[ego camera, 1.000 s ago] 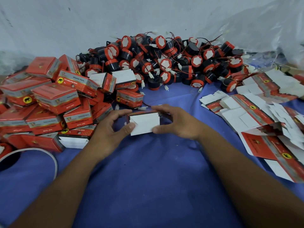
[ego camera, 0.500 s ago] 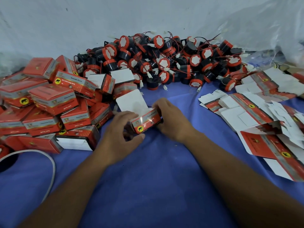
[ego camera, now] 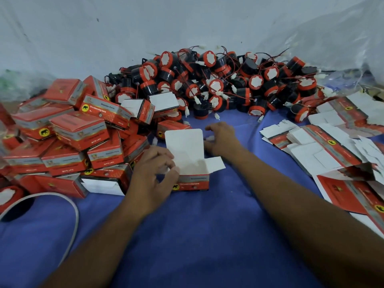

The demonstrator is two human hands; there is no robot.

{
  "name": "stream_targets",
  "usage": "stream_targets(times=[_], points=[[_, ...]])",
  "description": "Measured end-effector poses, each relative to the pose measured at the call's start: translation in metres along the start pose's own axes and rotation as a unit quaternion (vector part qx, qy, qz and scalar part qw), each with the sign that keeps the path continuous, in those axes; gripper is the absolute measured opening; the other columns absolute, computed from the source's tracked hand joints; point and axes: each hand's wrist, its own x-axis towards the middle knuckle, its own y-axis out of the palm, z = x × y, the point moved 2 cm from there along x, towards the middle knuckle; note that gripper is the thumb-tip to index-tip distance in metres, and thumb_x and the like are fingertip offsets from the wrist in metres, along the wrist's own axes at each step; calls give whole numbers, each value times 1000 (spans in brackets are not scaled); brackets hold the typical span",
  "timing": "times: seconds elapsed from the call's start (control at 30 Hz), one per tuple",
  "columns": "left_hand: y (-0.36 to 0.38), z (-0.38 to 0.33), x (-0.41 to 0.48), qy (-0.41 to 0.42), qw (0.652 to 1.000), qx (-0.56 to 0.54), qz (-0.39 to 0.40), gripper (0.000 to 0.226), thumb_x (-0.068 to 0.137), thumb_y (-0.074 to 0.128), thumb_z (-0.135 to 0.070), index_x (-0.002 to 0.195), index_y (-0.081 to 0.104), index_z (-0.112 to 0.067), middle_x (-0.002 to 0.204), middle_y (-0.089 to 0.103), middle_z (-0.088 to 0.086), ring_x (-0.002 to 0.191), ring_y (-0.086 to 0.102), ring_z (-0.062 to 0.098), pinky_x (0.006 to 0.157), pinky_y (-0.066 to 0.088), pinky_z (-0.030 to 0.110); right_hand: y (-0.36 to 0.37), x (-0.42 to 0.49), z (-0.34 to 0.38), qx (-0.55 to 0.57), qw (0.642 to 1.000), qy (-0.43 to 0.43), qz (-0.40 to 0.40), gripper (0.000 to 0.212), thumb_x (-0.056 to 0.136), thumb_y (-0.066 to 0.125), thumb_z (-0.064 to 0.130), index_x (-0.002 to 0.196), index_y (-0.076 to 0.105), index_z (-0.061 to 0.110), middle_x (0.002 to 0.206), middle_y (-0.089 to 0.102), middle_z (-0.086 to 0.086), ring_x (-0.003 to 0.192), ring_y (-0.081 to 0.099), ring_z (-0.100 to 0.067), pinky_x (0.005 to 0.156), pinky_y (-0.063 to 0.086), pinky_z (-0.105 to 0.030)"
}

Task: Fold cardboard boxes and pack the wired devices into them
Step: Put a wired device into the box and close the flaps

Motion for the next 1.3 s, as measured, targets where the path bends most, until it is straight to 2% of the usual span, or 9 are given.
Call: stream_targets(times=[0.07, 0.17, 0.3, 0.5, 0.63, 0.77, 0.93, 1.17, 1.3], points=[[-3, 0, -1, -10, 1000, -13, -14, 28, 85, 55, -38, 88, 64, -12, 112, 54, 1, 110, 53, 8, 91, 37, 10, 8, 17, 10, -93, 994, -25, 42, 56, 91, 66, 38, 139, 53, 14, 140, 50, -15, 128, 44, -37, 105, 36, -41], [-4, 3, -2, -30, 999, -21, -4, 28, 81, 60, -44, 98, 62, -21, 125, 47, -1, 121, 47, 9, 95, 38, 9, 13, 32, 31, -171, 977, -97, 80, 6, 90, 61, 22, 94, 61, 17, 113, 65, -15, 82, 52, -24, 68, 43, -32], [-4, 5, -5, -90, 994, -55, 34, 34, 74, 67, -58, 100, 62, -36, 131, 47, -12, 124, 46, -1, 91, 40, 6, 2, 32, 27, -198, 972, -82, 95, 16, 83, 63, 7, 71, 53, 10, 90, 68, -16, 63, 48, -24, 61, 40, -33], [0, 6, -7, -97, 992, -65, 51, 42, 69, 73, -60, 94, 64, -28, 105, 63, -16, 105, 59, 3, 80, 48, 16, -87, -12, -14, 100, 994, -19, 36, 39, 99, 58, 21, 70, 49, -4, 80, 60, -21, 68, 51, -38, 67, 48, -49], [3, 6, -4, -107, 993, -53, 15, 45, 66, 83, -54, 99, 60, -36, 112, 56, -34, 105, 49, -19, 81, 36, -2, -99, -41, -28, 597, 801, 13, 36, 38, 89, 51, 11, 103, 61, -22, 119, 73, -1, 125, 60, -21, 109, 44, -39], [6, 9, -3, -117, 991, -58, 16, 48, 63, 71, -63, 102, 57, -38, 108, 58, -27, 107, 49, -15, 83, 35, 0, -61, -56, -34, 798, 596, 85, 2, 34, 86, 49, 16, 58, 67, 12, 68, 66, -2, 84, 71, -21, 112, 42, -41], [7, 9, -4, -107, 991, -70, 30, 46, 69, 72, -61, 106, 55, -40, 113, 56, -24, 112, 50, -8, 89, 36, 4, -48, -54, -42, 603, 788, 86, -89, 25, 96, 59, 20, 72, 55, 13, 64, 53, -2, 60, 53, -14, 76, 57, -28], [2, 11, -5, -131, 989, -62, 19, 54, 69, 77, -54, 114, 48, -45, 119, 51, -31, 114, 47, -10, 91, 40, 8, -44, -69, -35, 441, 895, -2, 70, 53, 85, 67, 48, 136, 55, 38, 127, 67, 5, 122, 62, -17, 103, 50, -36], [4, 13, 1, -130, 991, -38, 3, 58, 71, 83, -42, 113, 45, -50, 119, 49, -31, 113, 43, -20, 88, 34, -1, -46, -75, -26, 214, 946, -83, 227, 72, 74, 75, 64, 138, 49, 45, 125, 62, 17, 116, 61, -4, 100, 51, -32]])
